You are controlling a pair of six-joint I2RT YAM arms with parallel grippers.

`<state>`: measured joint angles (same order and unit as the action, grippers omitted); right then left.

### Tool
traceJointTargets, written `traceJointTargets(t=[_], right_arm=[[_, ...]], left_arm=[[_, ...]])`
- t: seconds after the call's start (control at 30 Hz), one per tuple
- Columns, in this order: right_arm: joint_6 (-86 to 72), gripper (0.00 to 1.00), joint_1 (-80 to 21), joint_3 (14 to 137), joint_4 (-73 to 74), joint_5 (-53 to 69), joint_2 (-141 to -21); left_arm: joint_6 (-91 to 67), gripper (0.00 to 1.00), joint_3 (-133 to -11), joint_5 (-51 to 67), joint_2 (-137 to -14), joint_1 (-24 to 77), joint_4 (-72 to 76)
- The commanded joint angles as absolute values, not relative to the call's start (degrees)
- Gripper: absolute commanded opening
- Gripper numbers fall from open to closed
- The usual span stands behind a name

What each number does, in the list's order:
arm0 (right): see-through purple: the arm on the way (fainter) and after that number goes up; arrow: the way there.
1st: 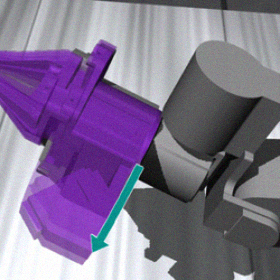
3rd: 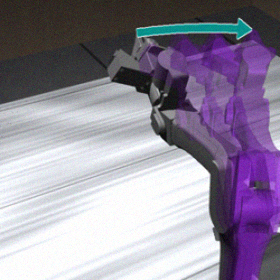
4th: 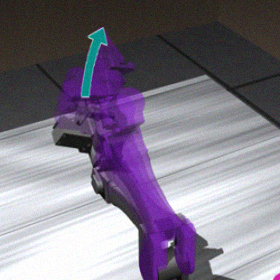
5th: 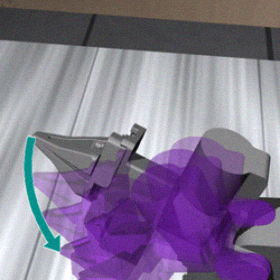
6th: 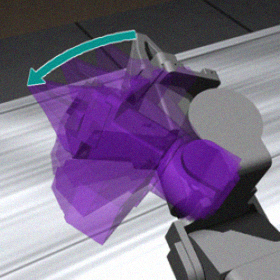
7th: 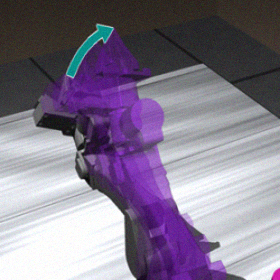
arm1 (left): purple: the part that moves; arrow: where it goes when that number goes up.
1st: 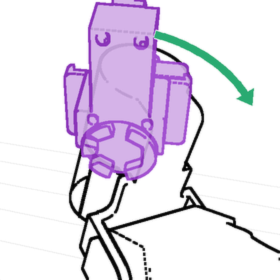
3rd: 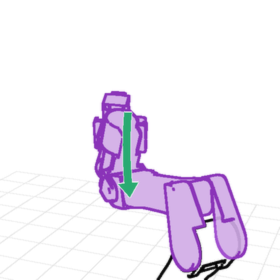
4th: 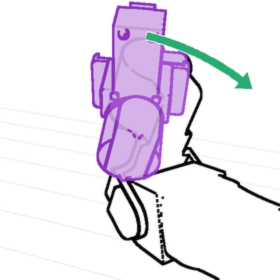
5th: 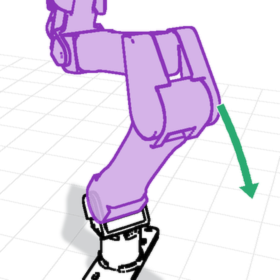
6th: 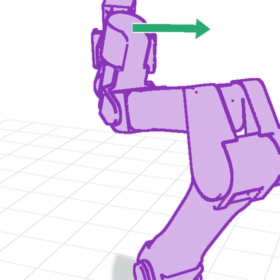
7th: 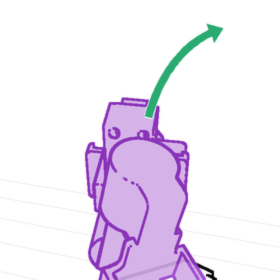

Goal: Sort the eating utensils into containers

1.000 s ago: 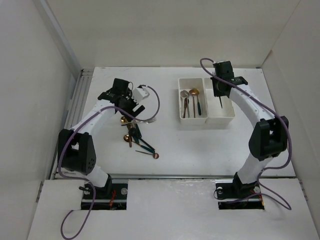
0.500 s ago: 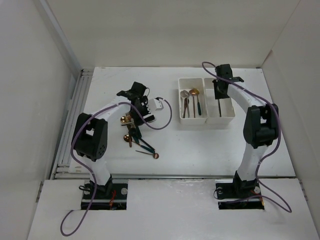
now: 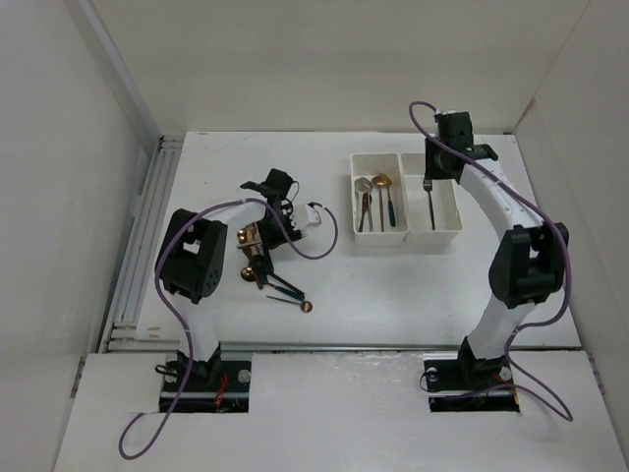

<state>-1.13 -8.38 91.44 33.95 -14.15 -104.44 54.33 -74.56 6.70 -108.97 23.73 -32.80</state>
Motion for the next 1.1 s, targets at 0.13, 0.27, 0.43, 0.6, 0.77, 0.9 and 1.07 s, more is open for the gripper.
traceJointTargets(t=[0.13,0.27,0.43,0.6,0.77,0.9,1.07], right_arm=[[-1.76,0.45,-8.7,91.23,30.76,-12.39,-96.42],[-2.28,0.45,-9.23,91.23,31.9,-12.39,-94.75],[-5.0,1.0,-15.19,91.23,31.9,-14.16,-90.27],[-15.44,1.0,-19.94,84.49,21.15,-3.9,-81.76],[-28.73,1.0,-30.12,72.43,3.18,2.48,-74.62],[-33.05,1.0,-38.66,74.7,0.36,0.69,-80.14],[-33.57,1.0,-44.29,83.31,-0.18,1.58,-90.24]], left_arm=[[52.74,0.13,-77.52,7.56,-113.11,24.43,-34.37],[49.15,0.0,-79.45,11.33,-112.42,23.91,-34.98],[37.47,0.0,-91.62,23.25,-108.74,21.2,-35.51],[10.69,0.0,-100.11,27.52,-104.25,18.46,-27.18],[-12.54,0.0,-94.68,14.28,-95.47,16.79,-15.4],[-21.6,0.0,-95.09,10.64,-94.48,16.79,-19.22],[-27.6,0.0,-93.78,10.63,-93.78,18.28,-20.74]])
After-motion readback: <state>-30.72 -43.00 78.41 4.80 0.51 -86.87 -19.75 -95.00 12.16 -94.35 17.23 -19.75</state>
